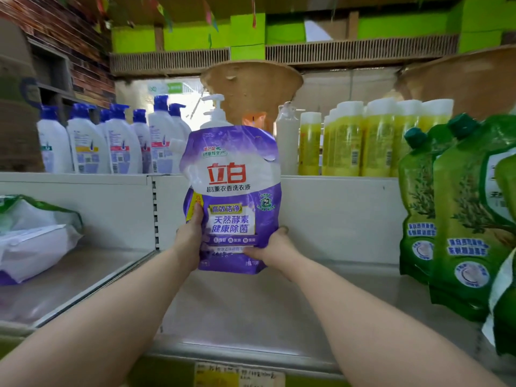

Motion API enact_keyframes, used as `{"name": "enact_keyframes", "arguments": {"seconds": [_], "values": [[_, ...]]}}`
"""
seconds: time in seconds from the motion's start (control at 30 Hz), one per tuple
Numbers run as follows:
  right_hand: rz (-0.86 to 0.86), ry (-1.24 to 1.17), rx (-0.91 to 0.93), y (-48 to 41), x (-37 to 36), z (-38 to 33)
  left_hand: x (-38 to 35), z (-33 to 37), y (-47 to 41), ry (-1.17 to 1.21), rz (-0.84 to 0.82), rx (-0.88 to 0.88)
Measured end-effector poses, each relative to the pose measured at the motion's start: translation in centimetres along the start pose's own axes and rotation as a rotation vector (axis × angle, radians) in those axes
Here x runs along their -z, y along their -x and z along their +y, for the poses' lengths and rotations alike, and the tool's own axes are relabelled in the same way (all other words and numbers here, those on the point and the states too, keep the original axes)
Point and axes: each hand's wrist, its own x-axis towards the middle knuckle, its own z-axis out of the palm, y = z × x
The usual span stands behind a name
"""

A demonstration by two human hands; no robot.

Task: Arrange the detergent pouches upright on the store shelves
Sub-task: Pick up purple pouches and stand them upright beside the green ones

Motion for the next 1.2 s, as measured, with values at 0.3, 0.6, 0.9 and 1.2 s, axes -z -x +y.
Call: {"name": "enact_keyframes", "arguments": {"seconds": [0.3, 0.6, 0.9, 1.2], "values": [[-0.001, -0.04, -0.021, -0.5, 0.1, -0.4, 0.3, 0.5, 2.3, -0.188, 0.077, -0.014], [0.016, -0.02, 0.029, -0.5, 0.6, -0.3, 0.4, 1.2, 6.9, -0.327, -0.025, -0.073], [-0.013, -0.018, 0.03, 1.0, 1.4, -0.1, 2.6, 3.3, 9.5, -0.458, -0.206, 0.033], [0.449, 0.301, 0.306, 3.1, -1.0, -6.7, 8.1, 6.2, 8.6, -0.529, -0.248, -0.026]]}}
